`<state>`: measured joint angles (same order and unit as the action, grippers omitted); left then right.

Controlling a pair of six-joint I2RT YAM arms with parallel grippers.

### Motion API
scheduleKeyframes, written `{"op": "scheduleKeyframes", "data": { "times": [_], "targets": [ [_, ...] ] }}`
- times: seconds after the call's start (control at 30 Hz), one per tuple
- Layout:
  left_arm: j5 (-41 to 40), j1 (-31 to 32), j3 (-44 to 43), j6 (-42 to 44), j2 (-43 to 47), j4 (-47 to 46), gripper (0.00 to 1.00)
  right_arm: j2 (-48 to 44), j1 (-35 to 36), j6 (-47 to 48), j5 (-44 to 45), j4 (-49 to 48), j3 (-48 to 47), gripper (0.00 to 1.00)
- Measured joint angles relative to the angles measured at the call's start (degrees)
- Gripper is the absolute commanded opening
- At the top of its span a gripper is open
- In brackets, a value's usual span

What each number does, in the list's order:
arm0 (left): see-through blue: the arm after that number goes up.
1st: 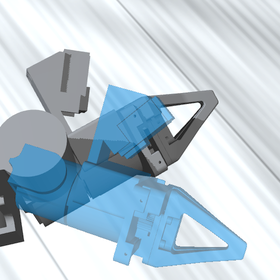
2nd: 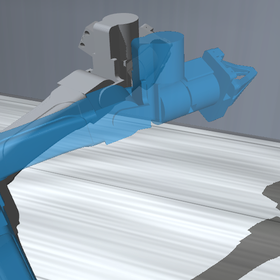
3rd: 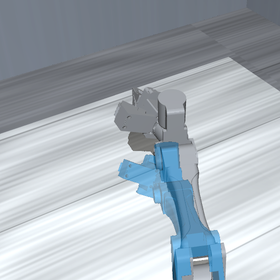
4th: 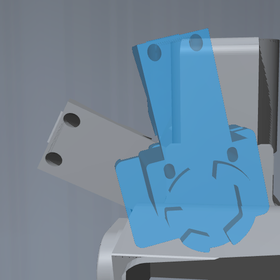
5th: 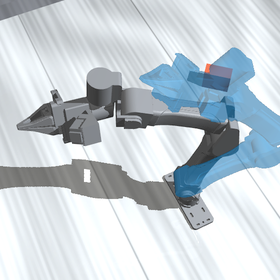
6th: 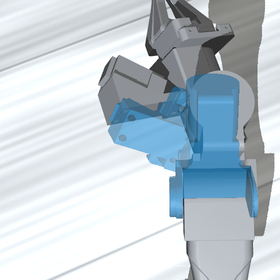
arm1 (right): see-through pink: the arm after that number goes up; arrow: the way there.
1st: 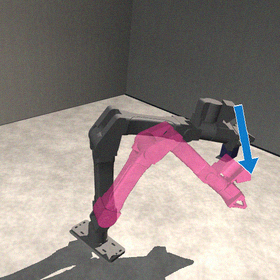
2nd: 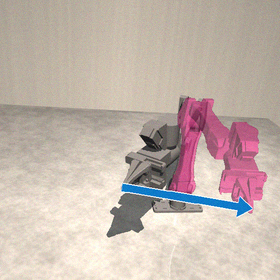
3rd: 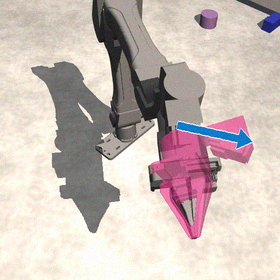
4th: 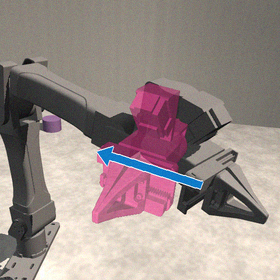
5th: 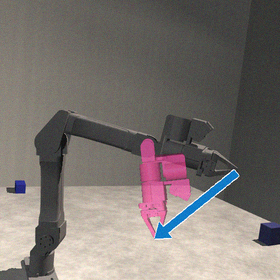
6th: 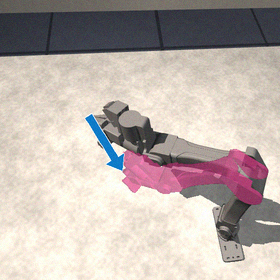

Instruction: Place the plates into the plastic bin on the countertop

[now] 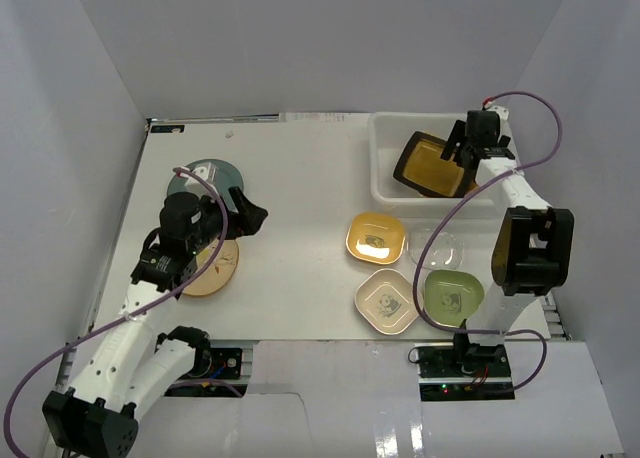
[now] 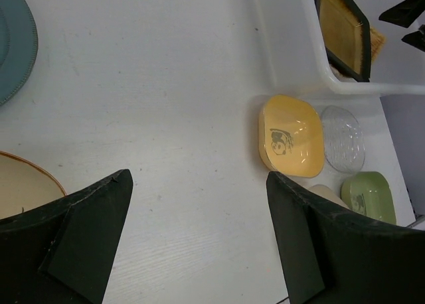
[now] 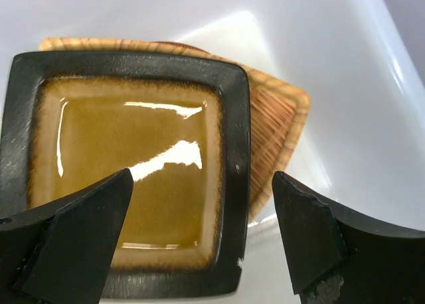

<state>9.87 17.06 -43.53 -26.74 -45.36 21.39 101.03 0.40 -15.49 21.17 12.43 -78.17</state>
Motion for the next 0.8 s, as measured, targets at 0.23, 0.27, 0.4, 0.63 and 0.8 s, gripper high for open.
{"op": "scheduleKeyframes", "data": {
  "times": [0.23,0.27,0.4,0.63,0.8],
  "targets": [
    [-2.9,-1.7,-2.1,-1.7,-9.9,-1.6,0.9,-19.7,5.0,-3.5,-7.9,-9.0,15.6,0.61],
    [-3.0,-3.0,-2.1,-2.3,-11.2,-1.7,0.9,-23.0,8.2,-3.8,-9.7,-10.9,17.9,0.51],
    [-4.4,-9.8,-2.0,-5.7,-14.8,-3.3,0.89,-31.6,25.7,-6.4,-17.2,-20.2,26.2,0.29],
    [-6.4,-29.1,-0.4,-11.1,-20.5,-9.1,0.88,-28.1,50.8,-9.7,-22.7,-28.4,34.4,0.34],
    [-2.0,-38.2,3.1,-13.1,-27.0,-15.7,0.88,-18.4,60.6,-12.4,-25.6,-33.4,34.7,0.47]
  ]
}}
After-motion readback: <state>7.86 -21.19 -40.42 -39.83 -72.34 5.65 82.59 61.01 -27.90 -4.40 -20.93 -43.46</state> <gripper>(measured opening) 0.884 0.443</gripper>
